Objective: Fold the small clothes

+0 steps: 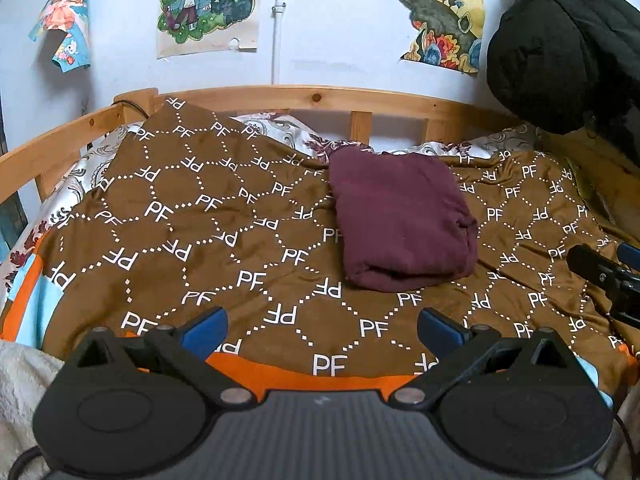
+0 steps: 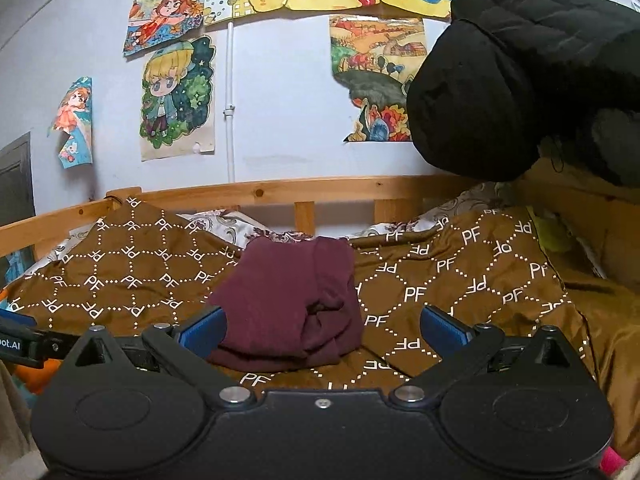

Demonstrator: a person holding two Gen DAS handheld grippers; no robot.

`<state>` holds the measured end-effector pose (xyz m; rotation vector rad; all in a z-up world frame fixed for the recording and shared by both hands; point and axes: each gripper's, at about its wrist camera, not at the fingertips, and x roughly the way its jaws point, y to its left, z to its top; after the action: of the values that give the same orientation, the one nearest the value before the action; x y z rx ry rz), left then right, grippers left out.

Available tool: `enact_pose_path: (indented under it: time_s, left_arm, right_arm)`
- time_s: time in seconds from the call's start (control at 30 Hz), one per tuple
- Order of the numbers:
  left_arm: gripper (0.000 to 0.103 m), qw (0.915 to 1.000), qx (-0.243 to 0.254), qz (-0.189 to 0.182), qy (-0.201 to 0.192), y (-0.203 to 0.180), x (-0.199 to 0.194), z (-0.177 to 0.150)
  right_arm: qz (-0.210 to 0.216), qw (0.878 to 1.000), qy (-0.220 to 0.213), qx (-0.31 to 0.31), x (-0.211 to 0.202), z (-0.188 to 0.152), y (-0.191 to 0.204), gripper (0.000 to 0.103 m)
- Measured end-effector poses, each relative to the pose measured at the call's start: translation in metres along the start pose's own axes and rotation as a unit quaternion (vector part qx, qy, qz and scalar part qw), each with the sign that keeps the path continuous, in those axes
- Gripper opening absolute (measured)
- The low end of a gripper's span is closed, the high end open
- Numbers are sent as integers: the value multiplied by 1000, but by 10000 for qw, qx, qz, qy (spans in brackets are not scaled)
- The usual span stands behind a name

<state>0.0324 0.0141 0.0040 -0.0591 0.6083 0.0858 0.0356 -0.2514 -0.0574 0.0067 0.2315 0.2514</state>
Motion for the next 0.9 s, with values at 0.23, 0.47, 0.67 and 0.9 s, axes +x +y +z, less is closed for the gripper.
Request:
enact_pose_path:
  time_s: [0.23,0.47,0.67,0.9]
  left_arm:
    - [102,10000,3,1,4,0,0,0]
    - [102,10000,4,0,6,0,0,0]
    - [102,10000,8,-2,9,0,0,0]
    - [102,10000,10,0,14,1,0,-1]
  right_arm:
    - [-9,10000,35,7,0,0,0,103]
    - [-7,10000,50,7,1,1,-1,103]
    - [-19,10000,80,32,2,0,-1,103]
    - [-16,9999,108,26,3,0,-2,103]
